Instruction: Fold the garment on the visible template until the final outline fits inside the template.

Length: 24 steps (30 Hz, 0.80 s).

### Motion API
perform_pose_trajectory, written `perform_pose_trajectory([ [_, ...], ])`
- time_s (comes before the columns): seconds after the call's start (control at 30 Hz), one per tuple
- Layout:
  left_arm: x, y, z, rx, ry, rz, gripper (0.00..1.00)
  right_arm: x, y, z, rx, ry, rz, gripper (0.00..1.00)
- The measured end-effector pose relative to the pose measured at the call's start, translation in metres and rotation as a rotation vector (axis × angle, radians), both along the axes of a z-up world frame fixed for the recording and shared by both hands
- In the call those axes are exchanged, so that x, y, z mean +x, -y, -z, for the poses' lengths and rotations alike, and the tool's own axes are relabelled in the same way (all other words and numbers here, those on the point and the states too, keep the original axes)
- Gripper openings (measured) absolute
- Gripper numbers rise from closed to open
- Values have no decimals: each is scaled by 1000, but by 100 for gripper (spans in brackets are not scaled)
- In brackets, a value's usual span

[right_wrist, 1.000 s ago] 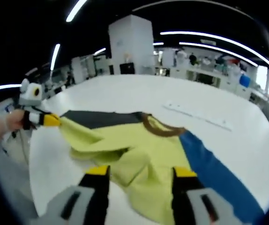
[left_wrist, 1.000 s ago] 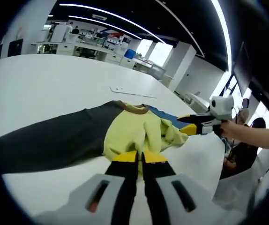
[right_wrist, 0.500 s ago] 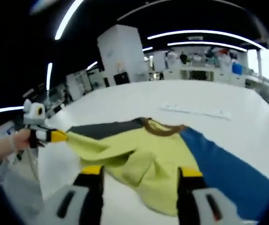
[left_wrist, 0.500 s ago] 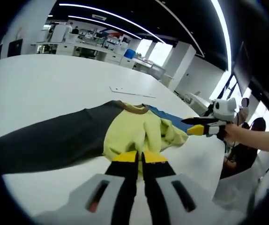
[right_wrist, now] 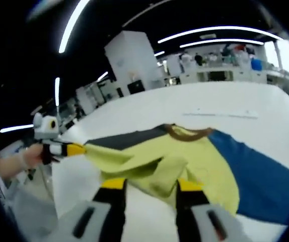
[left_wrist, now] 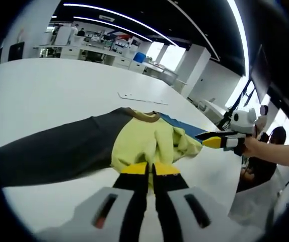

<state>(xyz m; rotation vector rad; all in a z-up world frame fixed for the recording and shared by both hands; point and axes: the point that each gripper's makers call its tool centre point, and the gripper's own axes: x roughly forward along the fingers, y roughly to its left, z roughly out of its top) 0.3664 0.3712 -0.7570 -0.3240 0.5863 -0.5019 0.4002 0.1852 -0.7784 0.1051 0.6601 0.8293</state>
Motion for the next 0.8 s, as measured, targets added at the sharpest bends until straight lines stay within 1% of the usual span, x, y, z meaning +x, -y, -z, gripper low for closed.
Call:
perform_pose_trajectory([
  [0.1,-1,2,-1,-3,0,-3,0,1,-4,9,-2,-30,-2,33],
  [0.23,-2,2,-1,-3,-1,-1,0,4,-4,26,-34,-60,2,31],
  [0.43,-3,0,0,-2,-3,-4,0,12,0,37,-50,-87,37,30],
  [0.57,-2,-1,0,-1,-5,-5,0,13,0,41,-47,-103,47,28],
  [0.67,-2,-1,1,0,-5,-5,0,15,-3,37,-19,-102,55,24],
  [0.77,-1,-2,2,0,-7,-5,0,16,-3,35,-15,-97,60,20],
  [0.8,-1,-2,1,0,-7,-5,0,18,-1,35,-15,-93,63,16],
])
